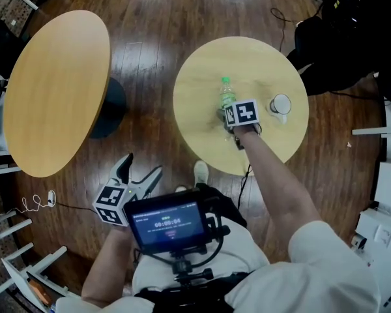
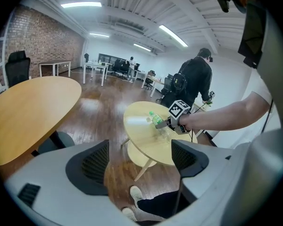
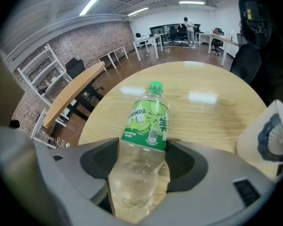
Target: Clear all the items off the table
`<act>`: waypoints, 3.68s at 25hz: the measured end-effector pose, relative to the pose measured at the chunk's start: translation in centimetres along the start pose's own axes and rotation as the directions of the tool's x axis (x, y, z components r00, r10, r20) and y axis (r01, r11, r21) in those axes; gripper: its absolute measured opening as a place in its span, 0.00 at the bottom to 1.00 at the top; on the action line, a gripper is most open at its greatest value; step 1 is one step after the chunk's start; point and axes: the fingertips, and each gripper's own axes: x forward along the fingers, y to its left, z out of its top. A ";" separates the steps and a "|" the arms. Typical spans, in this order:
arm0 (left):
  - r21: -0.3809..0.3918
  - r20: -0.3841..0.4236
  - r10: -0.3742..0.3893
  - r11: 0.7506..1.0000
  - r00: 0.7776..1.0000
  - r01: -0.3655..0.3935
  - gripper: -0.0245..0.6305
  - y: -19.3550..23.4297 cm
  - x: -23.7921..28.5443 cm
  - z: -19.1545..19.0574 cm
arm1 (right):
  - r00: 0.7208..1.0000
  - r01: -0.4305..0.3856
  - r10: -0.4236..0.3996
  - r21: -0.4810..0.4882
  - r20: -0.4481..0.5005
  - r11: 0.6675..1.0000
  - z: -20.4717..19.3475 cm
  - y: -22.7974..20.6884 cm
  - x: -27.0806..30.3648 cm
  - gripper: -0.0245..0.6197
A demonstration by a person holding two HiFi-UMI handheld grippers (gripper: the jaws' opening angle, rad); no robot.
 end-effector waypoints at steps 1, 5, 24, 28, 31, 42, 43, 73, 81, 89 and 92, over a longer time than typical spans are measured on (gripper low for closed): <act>-0.001 0.003 0.006 1.000 1.000 -0.006 0.67 0.0 0.1 0.2 | 1.000 -0.011 0.011 -0.003 0.000 1.000 -0.1 0.1 0.0 0.53; -0.007 0.018 0.039 0.999 0.999 -0.039 0.67 0.6 0.1 1.1 | 0.998 -0.058 0.058 -0.002 0.021 0.998 -0.1 0.1 -0.6 0.52; -0.069 0.121 0.183 0.982 0.976 -0.176 0.67 10.5 -6.1 3.2 | 0.914 -0.289 0.362 -0.328 0.185 0.899 12.2 20.9 -8.3 0.53; -0.072 0.171 0.194 0.980 0.966 -0.184 0.67 14.4 -8.7 3.4 | 0.913 -0.290 0.382 -0.430 0.143 0.855 14.5 28.9 -7.0 0.53; -0.090 0.189 0.196 0.979 0.962 -0.182 0.67 17.8 -10.2 3.5 | 0.918 -0.290 0.382 -0.481 0.104 0.827 17.1 34.8 -4.7 0.53; -0.138 0.190 0.262 0.961 0.946 -0.238 0.67 35.0 -19.0 -3.5 | 0.967 -0.202 0.252 -0.749 -0.049 0.631 20.5 59.1 12.5 0.53; -0.140 0.187 0.265 0.960 0.946 -0.241 0.67 35.5 -19.4 -4.0 | 0.971 -0.189 0.229 -0.780 -0.060 0.597 20.4 60.1 13.8 0.53; -0.262 0.183 0.290 0.935 0.940 -0.238 0.67 43.0 -21.2 -7.0 | 0.984 -0.152 0.149 -0.911 -0.101 0.383 21.5 65.3 22.1 0.60; -0.250 0.186 0.261 0.945 0.947 -0.212 0.67 42.9 -20.2 -6.2 | 0.978 -0.152 0.190 -0.916 -0.086 0.370 21.9 65.6 20.0 0.60; -0.255 0.216 0.219 0.953 0.952 -0.161 0.67 42.7 -18.6 -5.2 | 0.969 -0.096 0.245 -0.905 0.009 0.414 22.0 63.9 15.3 0.60; -0.256 0.222 0.205 0.956 0.953 -0.146 0.67 42.8 -17.6 -5.4 | 0.947 -0.080 0.313 -0.882 0.079 0.465 21.5 63.0 11.8 0.60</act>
